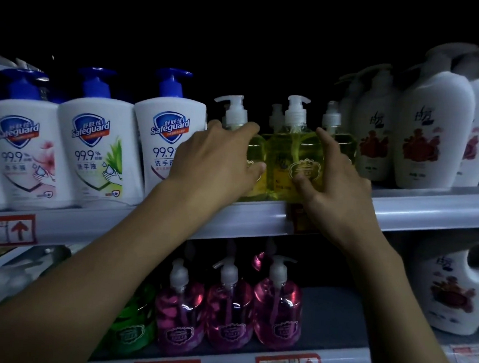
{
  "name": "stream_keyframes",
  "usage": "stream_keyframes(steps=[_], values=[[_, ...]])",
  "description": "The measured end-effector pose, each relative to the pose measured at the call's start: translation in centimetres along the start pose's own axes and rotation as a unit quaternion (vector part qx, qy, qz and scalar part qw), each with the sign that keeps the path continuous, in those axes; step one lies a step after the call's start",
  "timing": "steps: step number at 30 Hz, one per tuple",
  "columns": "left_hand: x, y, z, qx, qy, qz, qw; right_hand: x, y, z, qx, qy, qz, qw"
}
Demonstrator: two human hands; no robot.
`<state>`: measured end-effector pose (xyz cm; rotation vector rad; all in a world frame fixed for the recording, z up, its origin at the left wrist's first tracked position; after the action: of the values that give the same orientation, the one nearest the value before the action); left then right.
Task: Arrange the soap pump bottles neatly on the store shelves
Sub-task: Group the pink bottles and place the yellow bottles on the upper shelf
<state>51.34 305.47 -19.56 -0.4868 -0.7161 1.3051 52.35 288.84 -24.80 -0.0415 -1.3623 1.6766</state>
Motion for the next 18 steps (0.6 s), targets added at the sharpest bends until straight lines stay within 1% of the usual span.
stream_keyframes(steps=[5, 8, 9, 10, 11, 13, 14, 15, 16, 17, 18], values=[[-0.2, 0.4, 0.1, -0.021, 0.022, -0.018, 0.999, 0.1, 0.2, -0.1, 0.002, 0.027, 0.011, 1.0], [-0.2, 0.7, -0.1, -0.01, 0.041, -0.018, 0.999, 0.3, 0.8, -0.2, 0.004, 0.044, 0.01, 0.999], [-0.2, 1.0, -0.2, -0.006, 0.049, -0.015, 0.999, 0.4, 1.1, -0.2, -0.007, 0.043, 0.012, 0.999], [-0.4, 1.5, -0.1, -0.01, 0.054, -0.015, 0.998, 0.7, 1.5, -0.1, -0.031, 0.034, 0.018, 0.999], [-0.6, 2.3, 0.1, -0.03, 0.054, -0.018, 0.998, 1.1, 2.2, 0.3, -0.071, 0.02, 0.028, 0.997], [-1.4, 4.8, 0.8, -0.108, 0.061, -0.037, 0.992, 1.9, 4.6, 1.3, -0.165, 0.021, 0.065, 0.984], [-2.1, 6.6, 1.0, -0.147, 0.075, -0.053, 0.985, 2.2, 6.2, 1.6, -0.187, 0.037, 0.088, 0.978], [-2.9, 8.5, 0.8, -0.171, 0.093, -0.072, 0.978, 2.3, 8.0, 1.5, -0.176, 0.049, 0.115, 0.977], [-3.9, 10.6, 0.2, -0.181, 0.113, -0.098, 0.972, 2.1, 9.8, 0.9, -0.133, 0.052, 0.142, 0.979], [-4.9, 12.7, -1.1, -0.173, 0.135, -0.124, 0.968, 1.5, 11.7, -0.1, -0.061, 0.051, 0.161, 0.984], [-6.1, 14.8, -2.8, -0.149, 0.157, -0.149, 0.965, 0.4, 13.6, -1.7, 0.036, 0.058, 0.163, 0.984]])
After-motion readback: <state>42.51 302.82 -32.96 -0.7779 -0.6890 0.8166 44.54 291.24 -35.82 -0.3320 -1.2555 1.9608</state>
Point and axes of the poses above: each hand's wrist, its own y-axis away from the middle knuckle, its own z-axis out of the back of the hand, x = y × z, the point moved 8 cm from there along -y, towards the middle knuckle, and after that the axes turned 12 degrees about -y, right-handed, at the moved point
